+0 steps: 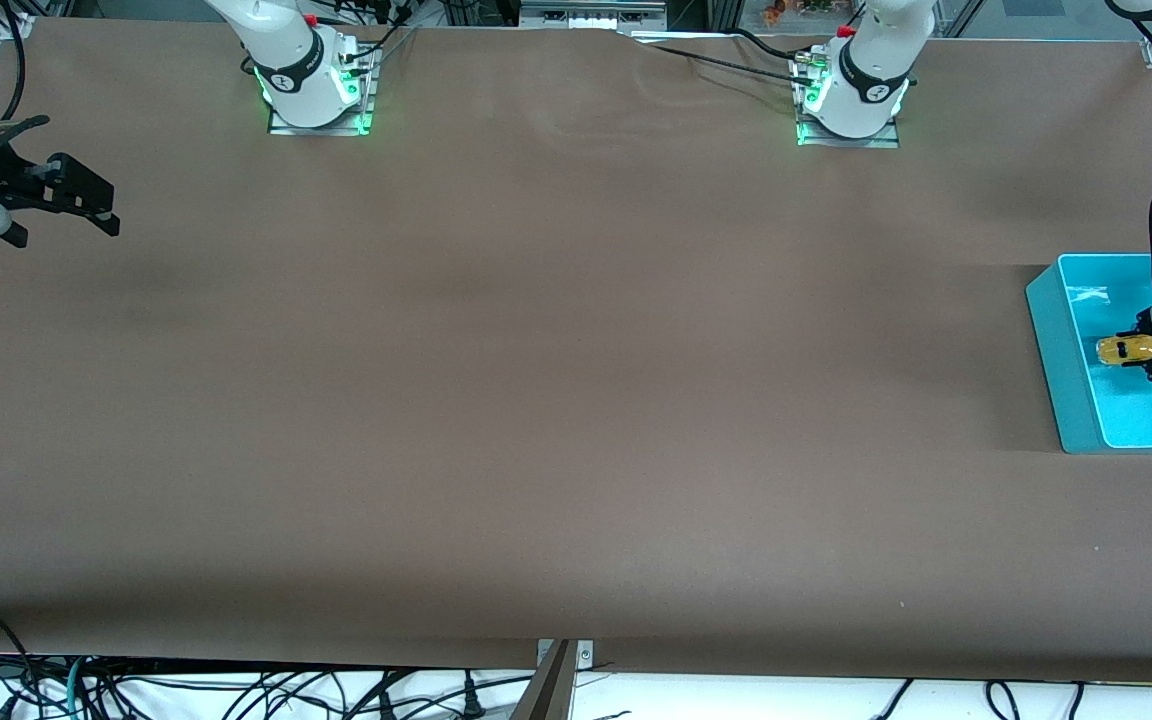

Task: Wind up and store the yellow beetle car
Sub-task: 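Lift the car with the left gripper and carry it into the cyan bin, then open the left gripper to drop the car in the bin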

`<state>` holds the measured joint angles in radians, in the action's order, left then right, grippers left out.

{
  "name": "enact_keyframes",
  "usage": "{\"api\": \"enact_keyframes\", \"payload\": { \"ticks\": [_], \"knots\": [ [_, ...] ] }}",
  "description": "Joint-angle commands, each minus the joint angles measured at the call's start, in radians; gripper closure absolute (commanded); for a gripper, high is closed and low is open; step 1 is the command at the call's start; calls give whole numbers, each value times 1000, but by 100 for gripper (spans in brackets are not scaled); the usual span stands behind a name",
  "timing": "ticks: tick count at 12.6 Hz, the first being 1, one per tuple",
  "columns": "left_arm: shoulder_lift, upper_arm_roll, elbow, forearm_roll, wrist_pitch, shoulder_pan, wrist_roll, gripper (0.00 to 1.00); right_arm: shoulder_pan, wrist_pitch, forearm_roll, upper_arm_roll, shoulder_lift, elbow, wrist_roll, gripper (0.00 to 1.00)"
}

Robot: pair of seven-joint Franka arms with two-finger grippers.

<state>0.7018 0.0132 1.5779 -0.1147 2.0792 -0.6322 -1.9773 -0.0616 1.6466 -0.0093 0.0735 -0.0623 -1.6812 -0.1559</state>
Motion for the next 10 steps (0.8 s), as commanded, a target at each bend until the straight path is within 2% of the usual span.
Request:
{"api": "enact_keyframes", "payload": {
  "ticks": [1,4,6,10],
  "knots": [
    [-13,19,10,-20,16,-27,-47,0,6,-5,-12,-3,7,21,13,0],
    [-56,22,5,-10,-16,-21,-64,0,6,-5,-12,-3,7,21,13,0],
    [-125,31,-5,-8,-77,-9,-39,0,6,-5,-12,-4,7,21,13,0],
    [-266,99,-25,-20,-267,29,226,0,6,-5,-12,-3,7,21,15,0]
  ]
}}
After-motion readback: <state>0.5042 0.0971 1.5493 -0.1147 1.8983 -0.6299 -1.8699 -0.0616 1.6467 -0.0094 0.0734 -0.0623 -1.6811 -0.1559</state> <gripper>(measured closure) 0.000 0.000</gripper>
